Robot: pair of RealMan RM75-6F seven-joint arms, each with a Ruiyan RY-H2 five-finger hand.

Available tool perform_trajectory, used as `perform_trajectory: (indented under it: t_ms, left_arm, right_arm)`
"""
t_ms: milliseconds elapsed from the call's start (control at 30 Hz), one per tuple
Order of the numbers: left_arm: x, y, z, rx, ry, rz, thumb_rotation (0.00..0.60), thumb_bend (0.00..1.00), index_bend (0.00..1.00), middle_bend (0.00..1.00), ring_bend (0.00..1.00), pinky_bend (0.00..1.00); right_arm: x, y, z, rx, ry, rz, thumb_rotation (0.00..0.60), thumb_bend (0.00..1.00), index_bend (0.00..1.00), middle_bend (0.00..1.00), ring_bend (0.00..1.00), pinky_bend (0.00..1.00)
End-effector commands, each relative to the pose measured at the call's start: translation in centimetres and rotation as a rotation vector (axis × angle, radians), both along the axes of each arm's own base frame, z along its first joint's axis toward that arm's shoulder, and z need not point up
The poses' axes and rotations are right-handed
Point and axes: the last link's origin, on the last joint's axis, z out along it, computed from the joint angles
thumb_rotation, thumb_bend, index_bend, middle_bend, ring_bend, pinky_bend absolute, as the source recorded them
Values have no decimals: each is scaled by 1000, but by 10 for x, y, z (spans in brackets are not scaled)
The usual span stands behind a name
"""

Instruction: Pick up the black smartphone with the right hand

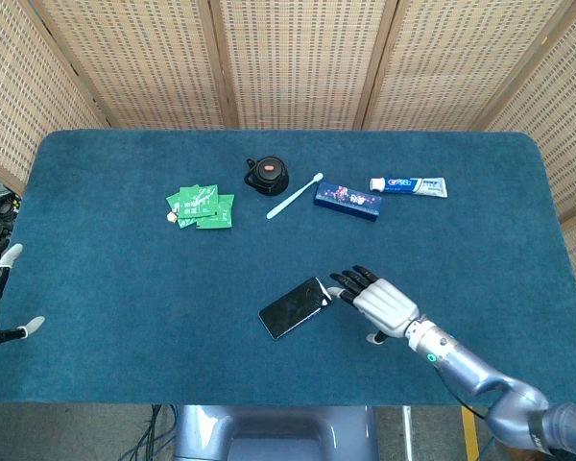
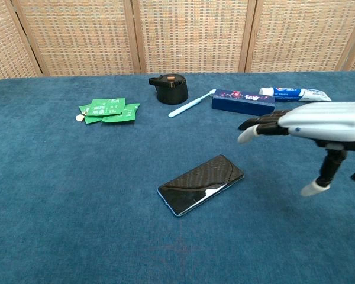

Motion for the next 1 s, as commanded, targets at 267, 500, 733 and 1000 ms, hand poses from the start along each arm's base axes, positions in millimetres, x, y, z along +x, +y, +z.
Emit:
perform_trajectory:
  t_ms: [267,500,733,1000]
  left_arm:
    - [-5,3,3,1,-25,22,600,0,0,0,0,0]
    - [-6,3,6,5,-28,20,600,0,0,0,0,0]
    - [-7,3,6,11,-25,23,600,0,0,0,0,0]
    - [-9,4,7,19,-27,32,600,0,0,0,0,0]
  right_arm:
    - [36,-17,-56,68,39,14,600,0,23,0,0,0]
    - [52,-23,-78,78,29,14,600,0,45,0,0,0]
    - [70,-24,-98,97,31,43,600,3,53,0,0,0]
    - [86,-28,-110,130,49,41,600,107,88,0,0,0]
